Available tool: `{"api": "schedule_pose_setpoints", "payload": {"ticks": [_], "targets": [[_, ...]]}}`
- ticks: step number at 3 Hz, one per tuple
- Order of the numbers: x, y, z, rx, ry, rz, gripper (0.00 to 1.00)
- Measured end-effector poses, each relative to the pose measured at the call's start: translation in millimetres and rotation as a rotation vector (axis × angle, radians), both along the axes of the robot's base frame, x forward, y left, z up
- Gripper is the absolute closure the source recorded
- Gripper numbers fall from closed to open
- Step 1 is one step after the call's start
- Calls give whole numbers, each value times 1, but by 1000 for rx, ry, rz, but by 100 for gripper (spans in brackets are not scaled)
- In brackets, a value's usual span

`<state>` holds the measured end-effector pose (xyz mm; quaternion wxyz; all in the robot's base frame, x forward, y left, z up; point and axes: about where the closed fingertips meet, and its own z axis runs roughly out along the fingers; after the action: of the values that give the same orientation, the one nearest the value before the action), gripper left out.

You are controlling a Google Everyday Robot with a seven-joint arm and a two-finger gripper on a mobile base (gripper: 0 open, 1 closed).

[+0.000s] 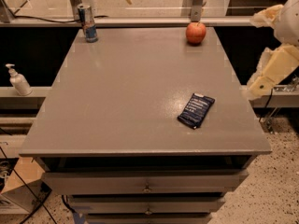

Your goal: Move apple near redbull can

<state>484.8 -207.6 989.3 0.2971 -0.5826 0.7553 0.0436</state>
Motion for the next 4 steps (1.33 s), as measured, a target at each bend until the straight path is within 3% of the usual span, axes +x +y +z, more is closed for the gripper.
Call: {"api": "schedule_pose_setpoints", "payload": {"ticks": [1,2,3,4], "targets": [[1,8,1,30,0,12,0],[6,8,-10,50,17,-31,0],[27,22,-18,144,-19,-67,0],[63,29,-20,298,-96,-128,0]]}}
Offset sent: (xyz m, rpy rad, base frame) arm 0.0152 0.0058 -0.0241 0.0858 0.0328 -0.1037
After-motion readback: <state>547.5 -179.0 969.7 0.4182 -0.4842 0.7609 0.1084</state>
